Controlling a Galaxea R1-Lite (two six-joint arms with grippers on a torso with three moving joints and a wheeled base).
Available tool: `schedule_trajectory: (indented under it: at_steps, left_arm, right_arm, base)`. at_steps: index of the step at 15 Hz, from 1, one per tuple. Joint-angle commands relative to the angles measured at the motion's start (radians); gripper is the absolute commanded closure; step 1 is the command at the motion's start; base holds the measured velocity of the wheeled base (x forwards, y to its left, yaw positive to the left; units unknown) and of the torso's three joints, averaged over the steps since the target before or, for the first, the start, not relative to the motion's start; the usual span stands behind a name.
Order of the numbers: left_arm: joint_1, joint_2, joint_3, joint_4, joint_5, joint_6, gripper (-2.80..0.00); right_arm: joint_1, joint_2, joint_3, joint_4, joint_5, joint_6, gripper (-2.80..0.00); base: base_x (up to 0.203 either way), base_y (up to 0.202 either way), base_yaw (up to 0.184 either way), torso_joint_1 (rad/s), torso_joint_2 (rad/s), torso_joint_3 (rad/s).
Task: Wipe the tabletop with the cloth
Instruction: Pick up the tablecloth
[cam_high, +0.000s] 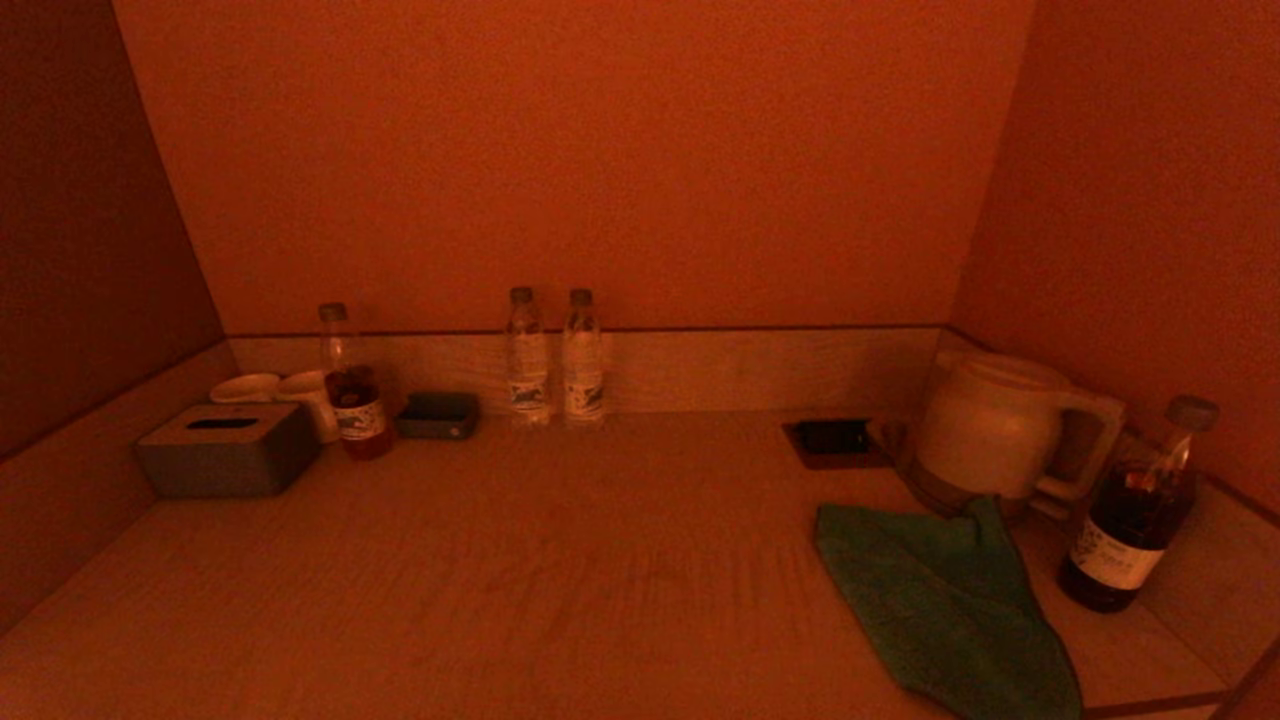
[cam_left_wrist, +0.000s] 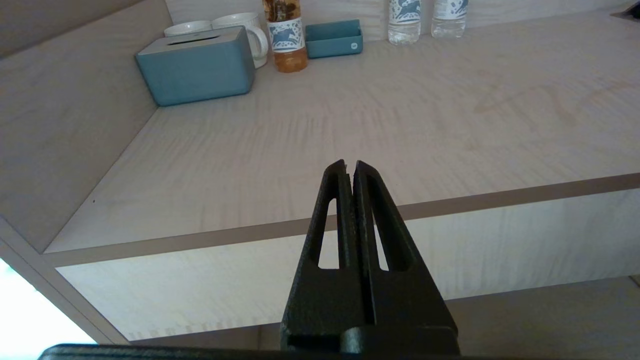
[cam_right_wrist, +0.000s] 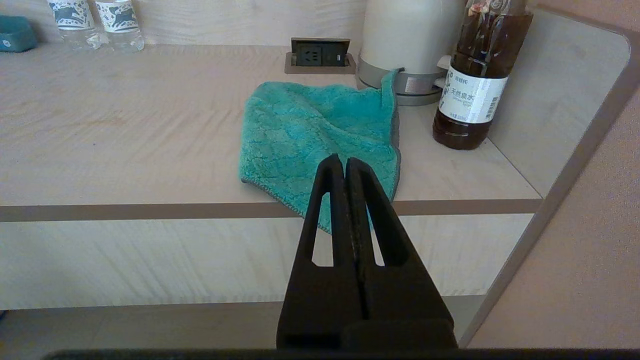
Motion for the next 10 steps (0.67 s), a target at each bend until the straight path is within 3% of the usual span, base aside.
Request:
schedule_trajectory:
  at_steps: [1,10]
  left_arm:
    - [0.000,0.000,0.000,0.000,0.000,0.001,0.00]
    - [0.001,0.000,0.000,0.000,0.000,0.001,0.00]
  right_arm:
    - [0.000,0.000,0.000,0.000,0.001,-0.001,0.00]
    - [0.000,0.000,0.000,-0.002,0.001,-0.002,0.00]
  base:
    - [0.000,0.000,0.000,0.000,0.00,0.000]
    - [0.000,0.000,0.000,0.000,0.00,0.000]
